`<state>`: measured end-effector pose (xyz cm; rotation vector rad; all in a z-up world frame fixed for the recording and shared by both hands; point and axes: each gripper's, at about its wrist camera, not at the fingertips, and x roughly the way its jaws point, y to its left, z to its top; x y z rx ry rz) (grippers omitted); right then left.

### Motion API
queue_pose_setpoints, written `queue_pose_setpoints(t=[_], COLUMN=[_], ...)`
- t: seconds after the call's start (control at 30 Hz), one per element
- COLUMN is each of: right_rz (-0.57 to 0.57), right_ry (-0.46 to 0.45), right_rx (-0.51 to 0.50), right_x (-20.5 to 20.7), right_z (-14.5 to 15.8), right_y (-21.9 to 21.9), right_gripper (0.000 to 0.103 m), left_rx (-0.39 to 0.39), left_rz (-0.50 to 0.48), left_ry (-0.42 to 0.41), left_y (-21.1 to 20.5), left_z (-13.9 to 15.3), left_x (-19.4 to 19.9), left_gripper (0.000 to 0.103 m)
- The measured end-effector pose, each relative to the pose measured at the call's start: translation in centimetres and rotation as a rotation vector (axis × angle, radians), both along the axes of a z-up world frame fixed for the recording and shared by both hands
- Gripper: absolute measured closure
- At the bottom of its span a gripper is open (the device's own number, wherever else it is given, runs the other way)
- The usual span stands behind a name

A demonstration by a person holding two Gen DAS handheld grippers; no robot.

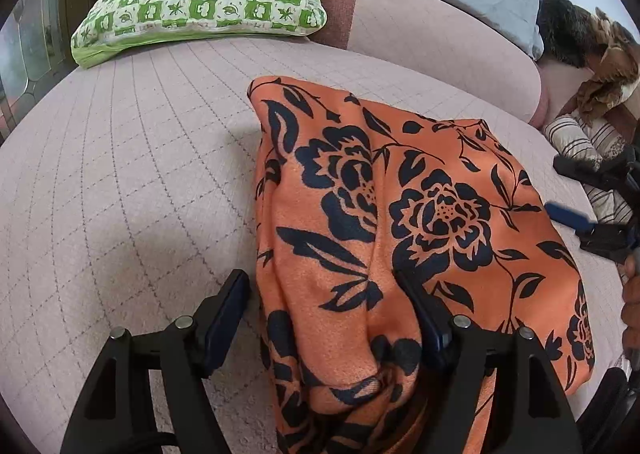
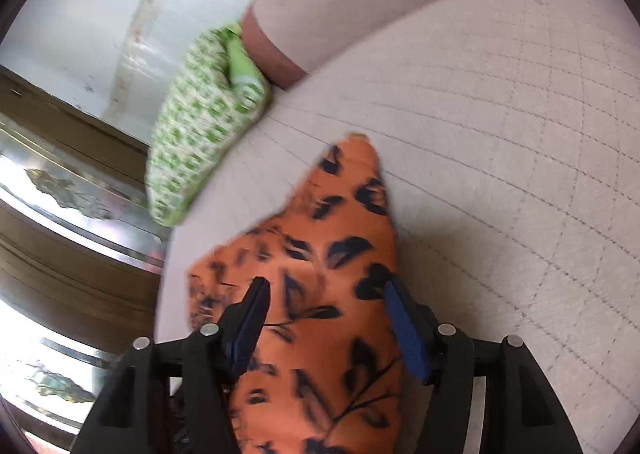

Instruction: Fold small clothes

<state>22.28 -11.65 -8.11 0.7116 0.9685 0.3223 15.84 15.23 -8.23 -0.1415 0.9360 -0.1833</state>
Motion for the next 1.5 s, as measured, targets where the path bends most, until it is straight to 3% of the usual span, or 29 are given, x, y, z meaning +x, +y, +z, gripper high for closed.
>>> queue_pose_setpoints(t=[0.03, 0.07, 0.1, 0.13, 0.17, 0.27, 0.3, 0.37, 0.43, 0.53, 0.57, 0.6, 0.67, 0.7, 0.73, 0.8, 0.83, 0.87, 0.9, 1.07, 1.1, 1.13, 1.2, 1.23, 1.33, 1.37, 1.43, 1.5], right_rz=[0.022, 0.053, 0.050, 0.037, 0.036, 0.018, 0.013, 0.028, 0.126, 0.244, 0.255, 0.259, 0.258, 0.257, 0.260, 0.257, 0.255, 0.254, 0.257, 0.279, 0.277, 0.275, 0.272, 0.272, 0.275, 0.277, 0.286, 0.291], right_ry=[0.080, 0.156, 0.174, 0.165, 0.115, 0.007, -0.036, -0.135, -0.183, -0.099, -0.065, -0.054, -0.083, -0.078, -0.069, -0.058, -0.056, -0.056, -0.060, -0.067, -0.064, -0.061, -0.056, -0.056, -0.058, -0.059, -0.058, -0.057], right_rx=[-0.039, -0.060, -0.019, -0.016, -0.085, -0.262, -0.293, -0.320, -0.306, -0.277, -0.283, -0.293, -0.296, -0.292, -0.281, -0.245, -0.226, -0.222, -0.224, -0.224, -0.213, -0.200, -0.182, -0.179, -0.180, -0.178, -0.172, -0.176], right_x=[1.0, 1.2, 1.1, 0.9, 0.4, -1.2, -1.9, -4.2, -5.3, -5.8, -5.5, -5.5, -5.7, -5.7, -5.4, -5.1, -5.0, -4.8, -4.8, -5.1, -5.1, -5.0, -4.9, -4.9, -5.0, -4.9, -4.8, -4.9], right_z=[-1.5, -2.9, -4.0, -3.5, -1.6, 3.0, 4.4, 7.1, 7.5, 4.0, 2.5, 1.3, 1.6, 1.8, 1.7, 1.3, 1.1, 1.0, 1.0, 1.0, 1.0, 0.9, 0.9, 0.9, 0.8, 0.8, 0.6, 0.6], right_y=[0.7, 0.8, 0.3, 0.1, 0.8, 2.7, 3.1, 3.7, 6.0, 7.4, 7.9, 8.0, 8.2, 8.0, 7.8, 7.3, 7.2, 7.6, 7.7, 7.7, 7.5, 7.4, 7.2, 7.1, 7.2, 7.2, 7.2, 7.3], right_gripper=[0.040, 0.050, 0.059, 0.060, 0.060, 0.046, 0.040, 0.039, 0.030, 0.030, 0.030, 0.029, 0.029, 0.029, 0.029, 0.029, 0.029, 0.029, 0.029, 0.029, 0.029, 0.029, 0.029, 0.029, 0.029, 0.029, 0.029, 0.029], left_rx=[-0.002, -0.003, 0.000, -0.002, -0.011, -0.078, -0.113, -0.212, -0.306, -0.439, -0.497, -0.543, -0.587, -0.585, -0.526, -0.488, -0.486, -0.486, -0.480, -0.428, -0.436, -0.438, -0.414, -0.395, -0.281, -0.235, -0.244, -0.300], left_rz=[0.001, -0.001, -0.003, -0.003, -0.001, 0.016, 0.018, 0.021, 0.022, 0.036, 0.045, 0.039, 0.056, 0.044, 0.017, 0.004, 0.007, 0.018, 0.028, 0.035, 0.014, 0.005, -0.020, -0.037, -0.130, -0.150, -0.106, -0.090], left_ry=[0.002, 0.002, 0.000, -0.003, -0.003, 0.008, -0.007, -0.061, -0.081, 0.000, 0.081, 0.169, 0.210, 0.203, 0.183, 0.193, 0.208, 0.231, 0.243, 0.064, 0.078, 0.107, 0.196, 0.193, 0.042, 0.030, 0.149, 0.138], left_y=[-0.2, -0.2, -0.3, -0.3, -0.1, 0.9, 1.5, 2.9, 4.3, 6.3, 6.9, 7.2, 8.0, 8.1, 7.6, 7.0, 6.9, 7.1, 7.1, 8.0, 7.7, 7.6, 6.4, 5.9, 4.5, 4.0, 4.8, 6.0], left_z=[0.0, 0.0, 0.0, 0.1, 0.1, 0.5, 1.2, 2.8, 3.6, 2.1, 0.7, -1.0, -1.9, -1.5, -0.8, -0.5, -0.6, -0.7, -0.7, 3.7, 3.4, 2.9, 0.8, 0.8, 3.3, 2.8, -0.6, -0.4], left_x=[0.0, 0.0, -0.1, -0.2, -0.2, -0.4, -0.9, -2.2, -3.0, -2.9, -2.1, -1.3, -1.0, -1.0, -1.0, -0.9, -0.8, -0.7, -0.5, 2.0, 3.8, 4.9, 8.1, 8.9, 8.0, 8.0, 9.3, 9.2], left_gripper=[0.026, 0.026, 0.026, 0.026, 0.026, 0.026, 0.026, 0.026, 0.026, 0.026, 0.040, 0.067, 0.069, 0.070, 0.070, 0.070, 0.065, 0.050, 0.049, 0.037, 0.037, 0.040, 0.082, 0.084, 0.089, 0.089, 0.084, 0.077])
